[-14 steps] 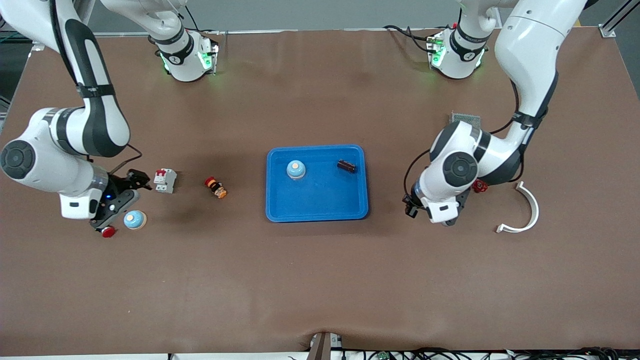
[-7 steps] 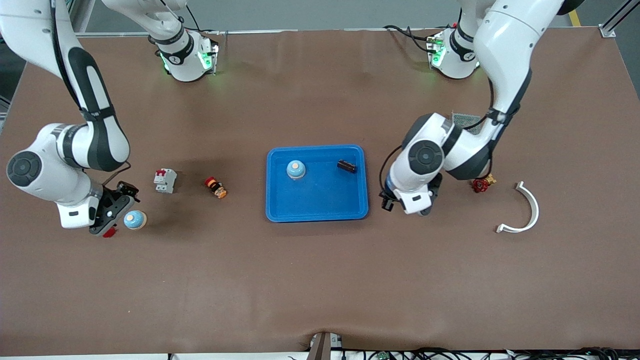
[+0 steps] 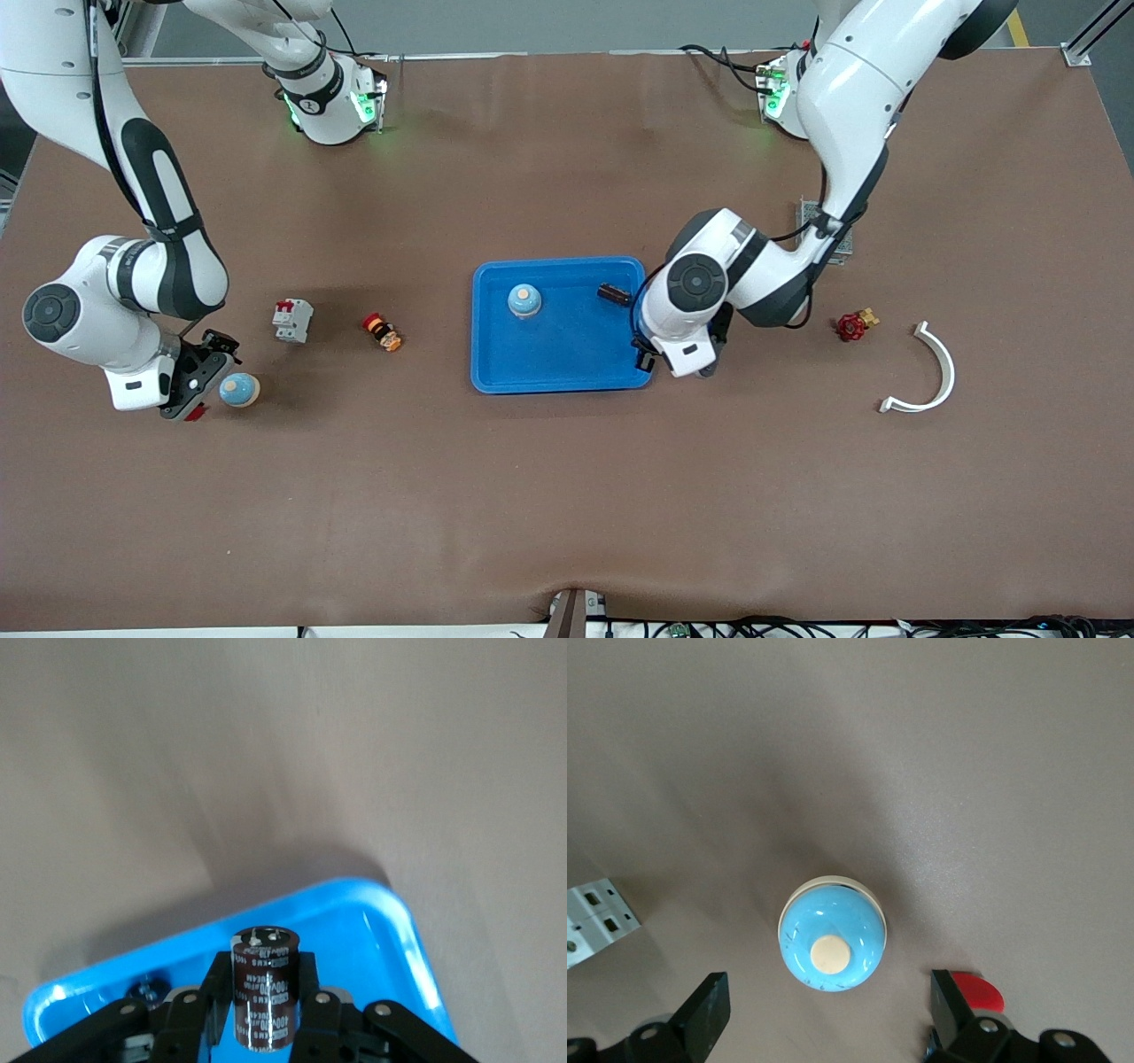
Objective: Place electrolytic capacitor and blue bell in tray
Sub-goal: 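Place the second capacitor in the tray while the right gripper grasps another bell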
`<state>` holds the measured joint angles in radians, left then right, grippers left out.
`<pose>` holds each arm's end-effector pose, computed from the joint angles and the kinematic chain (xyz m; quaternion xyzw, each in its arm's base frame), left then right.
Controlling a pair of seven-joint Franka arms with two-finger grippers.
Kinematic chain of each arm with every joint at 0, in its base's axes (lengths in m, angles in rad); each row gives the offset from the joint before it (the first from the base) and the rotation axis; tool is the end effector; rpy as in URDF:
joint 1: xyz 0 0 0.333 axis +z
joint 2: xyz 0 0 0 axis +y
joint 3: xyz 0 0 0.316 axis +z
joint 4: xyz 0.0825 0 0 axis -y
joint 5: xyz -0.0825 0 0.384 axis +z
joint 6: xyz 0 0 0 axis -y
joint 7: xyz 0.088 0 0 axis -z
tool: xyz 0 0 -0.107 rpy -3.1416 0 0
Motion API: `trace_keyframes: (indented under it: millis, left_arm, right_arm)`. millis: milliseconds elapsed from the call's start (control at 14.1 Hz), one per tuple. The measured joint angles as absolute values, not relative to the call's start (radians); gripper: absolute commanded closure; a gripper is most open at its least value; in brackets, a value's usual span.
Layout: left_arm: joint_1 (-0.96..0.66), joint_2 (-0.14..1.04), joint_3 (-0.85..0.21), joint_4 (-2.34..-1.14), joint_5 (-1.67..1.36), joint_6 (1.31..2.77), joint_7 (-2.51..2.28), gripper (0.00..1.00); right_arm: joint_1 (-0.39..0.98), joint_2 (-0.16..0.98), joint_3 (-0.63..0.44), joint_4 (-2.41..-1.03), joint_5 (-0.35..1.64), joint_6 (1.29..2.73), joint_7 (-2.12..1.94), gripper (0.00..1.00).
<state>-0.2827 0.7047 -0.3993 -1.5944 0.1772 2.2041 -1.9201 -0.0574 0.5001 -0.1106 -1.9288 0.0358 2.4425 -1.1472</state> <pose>0.5630 -0.4014 0.2409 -0.8206 -0.5683 0.0606 0.0016 0.6188 -0.1019 0.2301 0.8855 0.4643 -0.0023 0.0169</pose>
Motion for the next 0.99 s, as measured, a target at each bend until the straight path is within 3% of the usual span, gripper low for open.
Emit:
trace_keyframes:
  millis: [638,850,921,992]
  left_arm:
    - [-0.384,0.782,-0.382,-1.571,0.177,2.246,-1.977,0.98]
    - [-0.380,0.784,-0.372,-1.567,0.177,2.246,-1.978,0.91]
    - [-0.380,0.784,-0.367,-1.565,0.177,2.246,-1.978,0.83]
    - [-0.379,0.785,-0.362,-1.565,0.177,2.246,-1.978,0.67]
  right_arm:
    - [-0.061,0.565,-0.106,-1.930,0.040,2.503,-1.151,0.00]
    - [-0.061,0.584,-0.104,-1.930,0.043,2.522,-1.151,0.00]
    - [-0.061,0.588,-0.104,-1.930,0.045,2.524,-1.151,0.00]
    - [-0.061,0.590,-0.104,-1.930,0.047,2.524,-1.151,0.00]
